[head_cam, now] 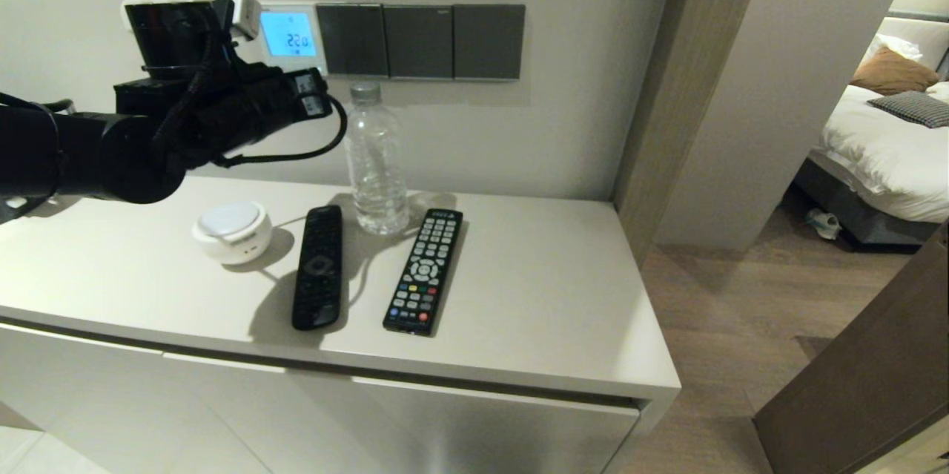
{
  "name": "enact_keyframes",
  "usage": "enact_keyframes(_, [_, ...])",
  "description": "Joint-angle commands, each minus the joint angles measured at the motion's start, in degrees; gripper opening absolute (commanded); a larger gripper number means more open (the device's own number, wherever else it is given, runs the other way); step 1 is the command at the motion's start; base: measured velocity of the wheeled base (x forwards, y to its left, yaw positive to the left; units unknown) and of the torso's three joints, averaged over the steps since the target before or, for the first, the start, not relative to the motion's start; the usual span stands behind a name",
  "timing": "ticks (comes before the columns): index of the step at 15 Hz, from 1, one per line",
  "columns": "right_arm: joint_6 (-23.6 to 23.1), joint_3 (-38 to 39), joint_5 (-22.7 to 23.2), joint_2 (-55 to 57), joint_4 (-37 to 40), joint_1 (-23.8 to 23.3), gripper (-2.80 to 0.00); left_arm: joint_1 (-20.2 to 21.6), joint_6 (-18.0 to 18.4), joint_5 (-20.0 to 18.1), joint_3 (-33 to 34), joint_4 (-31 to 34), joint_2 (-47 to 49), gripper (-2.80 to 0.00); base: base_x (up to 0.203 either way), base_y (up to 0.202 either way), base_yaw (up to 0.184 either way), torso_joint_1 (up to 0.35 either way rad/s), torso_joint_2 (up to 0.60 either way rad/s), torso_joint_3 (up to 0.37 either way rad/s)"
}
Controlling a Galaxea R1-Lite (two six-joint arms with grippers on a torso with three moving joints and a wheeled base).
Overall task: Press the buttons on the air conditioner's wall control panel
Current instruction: Turn off the central air conditioner
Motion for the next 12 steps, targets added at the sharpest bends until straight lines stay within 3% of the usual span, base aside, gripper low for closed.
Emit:
enact_keyframes(1, [0.0,0.1,0.0,0.1,0.0,0.0,-2.80,0.5,-0.1,0.9,-0.8,-0.2,0.5,-2.80,0.000,0.000,0.000,0.000,0.00,0.000])
enact_keyframes(4, [0.0,0.1,0.0,0.1,0.0,0.0,-2.80,0.5,-0.1,3.1,-1.9,-1.9,1.4,-2.80,0.000,0.000,0.000,0.000,0.00,0.000])
enact_keyframes(12, [0.0,0.1,0.0,0.1,0.0,0.0,-2.80,0.4,0.0,3.0,-3.1,-2.9,2.9,-2.80,0.000,0.000,0.000,0.000,0.00,0.000])
